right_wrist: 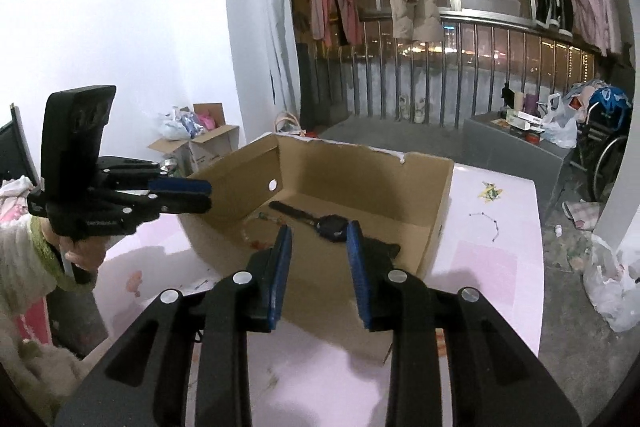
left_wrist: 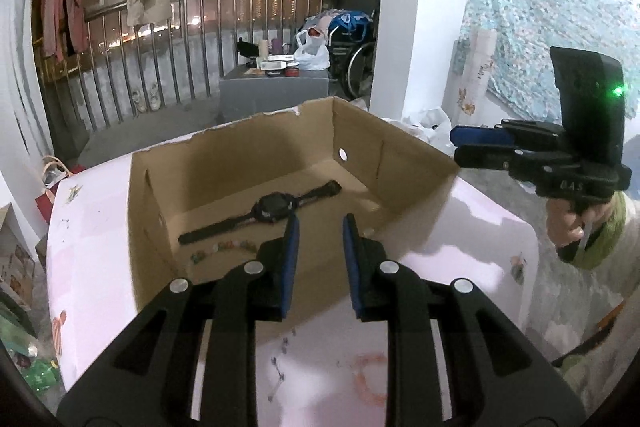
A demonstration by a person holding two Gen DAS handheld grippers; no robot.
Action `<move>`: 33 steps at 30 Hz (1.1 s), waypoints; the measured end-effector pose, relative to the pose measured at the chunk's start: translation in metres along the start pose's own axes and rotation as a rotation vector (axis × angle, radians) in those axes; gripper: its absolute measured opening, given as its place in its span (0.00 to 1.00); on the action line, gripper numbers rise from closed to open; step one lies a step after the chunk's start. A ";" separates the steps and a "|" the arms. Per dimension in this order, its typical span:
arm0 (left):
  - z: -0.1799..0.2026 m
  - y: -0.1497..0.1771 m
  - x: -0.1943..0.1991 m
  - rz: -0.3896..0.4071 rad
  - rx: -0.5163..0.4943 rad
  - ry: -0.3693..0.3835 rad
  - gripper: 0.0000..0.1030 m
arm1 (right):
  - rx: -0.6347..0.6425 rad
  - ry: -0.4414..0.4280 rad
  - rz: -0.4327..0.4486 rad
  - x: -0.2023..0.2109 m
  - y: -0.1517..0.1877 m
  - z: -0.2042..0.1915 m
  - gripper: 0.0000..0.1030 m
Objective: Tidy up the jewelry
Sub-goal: 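Open the right gripper to release the silver piece into the box, then move the right gripper to the silver chain beside the gold ring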
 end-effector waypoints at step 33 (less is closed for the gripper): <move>0.021 0.125 -0.027 -0.248 0.008 0.155 0.19 | -0.055 -0.121 -0.245 -0.032 0.101 -0.057 0.27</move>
Point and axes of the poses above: each gripper's, at about its wrist camera, not at the fingertips, and x roughly against the way its jaws point, z to its right, y to its underside, the point moved 9 cm from there along -x, roughly the way its jaws point, and after that the axes turned 13 degrees about x, right-handed, at the moved point
